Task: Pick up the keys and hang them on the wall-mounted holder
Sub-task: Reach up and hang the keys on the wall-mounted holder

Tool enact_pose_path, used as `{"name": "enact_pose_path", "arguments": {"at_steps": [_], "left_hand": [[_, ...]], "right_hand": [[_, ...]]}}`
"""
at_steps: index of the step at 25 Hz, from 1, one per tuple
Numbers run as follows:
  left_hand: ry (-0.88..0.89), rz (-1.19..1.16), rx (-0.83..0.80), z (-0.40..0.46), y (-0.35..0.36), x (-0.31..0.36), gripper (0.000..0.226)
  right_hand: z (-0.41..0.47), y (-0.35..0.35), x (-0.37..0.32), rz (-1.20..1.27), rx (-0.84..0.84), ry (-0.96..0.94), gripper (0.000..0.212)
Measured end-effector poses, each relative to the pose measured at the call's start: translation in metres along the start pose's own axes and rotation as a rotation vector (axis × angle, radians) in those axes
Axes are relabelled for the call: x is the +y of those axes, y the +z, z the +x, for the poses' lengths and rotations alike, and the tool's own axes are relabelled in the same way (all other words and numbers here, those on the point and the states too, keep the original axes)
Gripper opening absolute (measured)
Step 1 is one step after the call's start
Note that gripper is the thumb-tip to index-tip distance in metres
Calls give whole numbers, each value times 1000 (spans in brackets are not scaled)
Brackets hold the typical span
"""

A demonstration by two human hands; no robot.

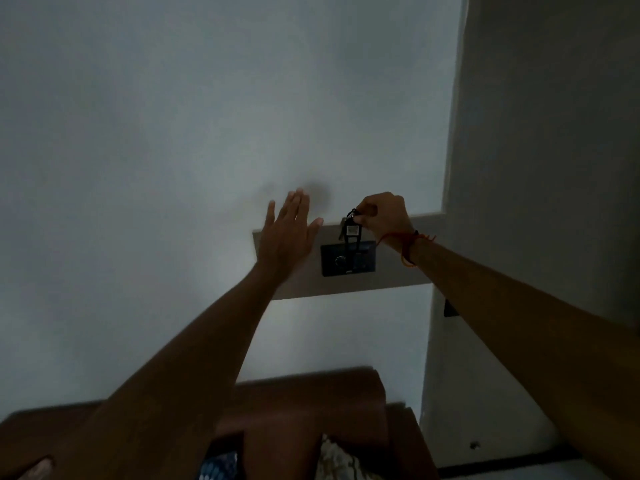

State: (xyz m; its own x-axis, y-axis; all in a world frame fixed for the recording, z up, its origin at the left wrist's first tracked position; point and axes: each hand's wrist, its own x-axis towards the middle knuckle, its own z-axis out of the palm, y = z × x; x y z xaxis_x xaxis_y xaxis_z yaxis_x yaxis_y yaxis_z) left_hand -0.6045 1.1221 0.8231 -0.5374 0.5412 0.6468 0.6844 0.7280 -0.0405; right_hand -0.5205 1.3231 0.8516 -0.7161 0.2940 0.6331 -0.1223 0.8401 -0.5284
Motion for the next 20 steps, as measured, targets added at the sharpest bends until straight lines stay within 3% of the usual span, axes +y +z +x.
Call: {"name": "enact_pose_path", "arguments": {"at_steps": [11, 20], "left_hand": [[-80, 61, -104, 37, 55, 23, 66], [-107, 40, -143, 44, 81, 15, 68]], "right_hand": [[53, 36, 84, 64, -30, 27, 15], [55, 62, 107, 73, -44, 74, 12]]}}
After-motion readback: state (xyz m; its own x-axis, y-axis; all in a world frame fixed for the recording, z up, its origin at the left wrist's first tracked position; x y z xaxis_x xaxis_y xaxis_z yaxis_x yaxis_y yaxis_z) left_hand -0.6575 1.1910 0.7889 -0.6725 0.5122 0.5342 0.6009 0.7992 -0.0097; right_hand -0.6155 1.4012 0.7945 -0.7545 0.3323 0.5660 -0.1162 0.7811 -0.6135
